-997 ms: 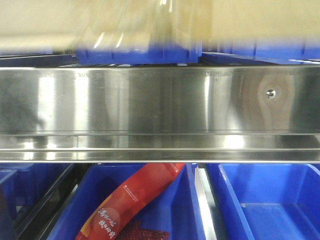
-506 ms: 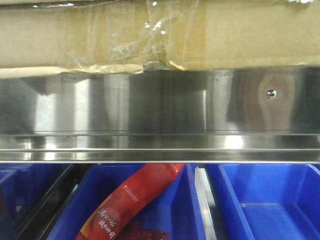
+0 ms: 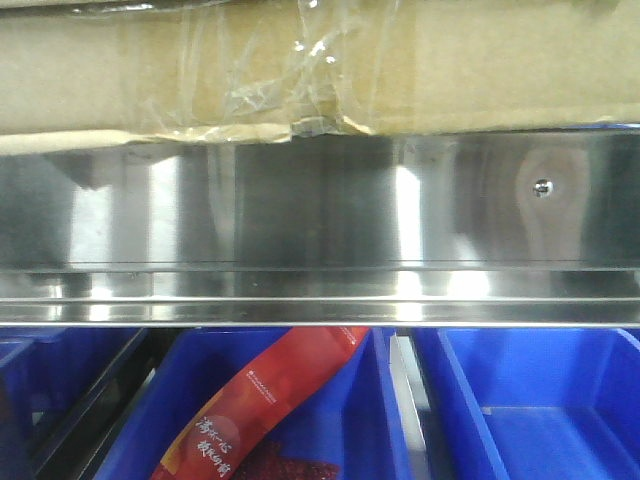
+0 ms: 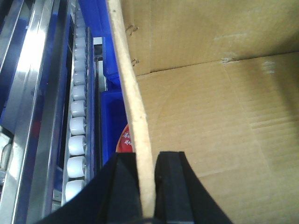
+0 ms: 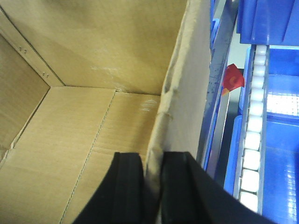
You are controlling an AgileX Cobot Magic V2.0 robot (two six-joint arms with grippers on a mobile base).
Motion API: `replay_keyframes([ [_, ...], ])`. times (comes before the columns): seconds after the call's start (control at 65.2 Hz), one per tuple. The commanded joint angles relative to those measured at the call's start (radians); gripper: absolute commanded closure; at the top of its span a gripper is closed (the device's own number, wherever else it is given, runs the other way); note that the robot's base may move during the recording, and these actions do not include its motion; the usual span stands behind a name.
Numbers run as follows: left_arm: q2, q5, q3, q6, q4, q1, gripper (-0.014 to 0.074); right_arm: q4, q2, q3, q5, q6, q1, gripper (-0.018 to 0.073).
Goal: Grab carton from right shelf to conveyor
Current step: 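Lift the carton with both grippers and pull it off the shelf, then hold the carton with both grippers while the base drives to the conveyor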
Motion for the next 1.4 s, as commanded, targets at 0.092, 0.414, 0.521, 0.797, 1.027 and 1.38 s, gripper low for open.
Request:
replay_keyframes([
  [0.092,-0.016,-0.023,0.001,0.007,-0.014,-0.011,0.0606,0.021,-0.007,-0.006,-0.076,-0.016,-0.002,0.0629],
  [0.414,-0.016,-0.023,0.001,0.007,-0.014,-0.011,0.0606,0.021,-0.007,-0.006,-0.076,-0.016,-0.002,0.0629],
  [0.521,-0.016,-0.023,0.001,0.007,-0.014,-0.011,0.0606,0.021,-0.007,-0.006,-0.079,-0.016,-0.002,0.0629],
  [0.797,-0.016,-0.023,0.001,0.007,-0.014,-0.011,0.0606,0.021,-0.007,-0.006,-0.085,-0.016,-0.002,0.0629],
  [1.027,-0.016,-0.023,0.001,0.007,-0.014,-0.011,0.0606,0.021,-0.007,-0.006,-0.095,-0.016,-0.002,0.0629],
  [1.38,-0.016,-0.023,0.001,0.007,-0.014,-0.011,0.0606,0.021,-0.007,-0.006,-0.095,-0.016,-0.002,0.0629],
])
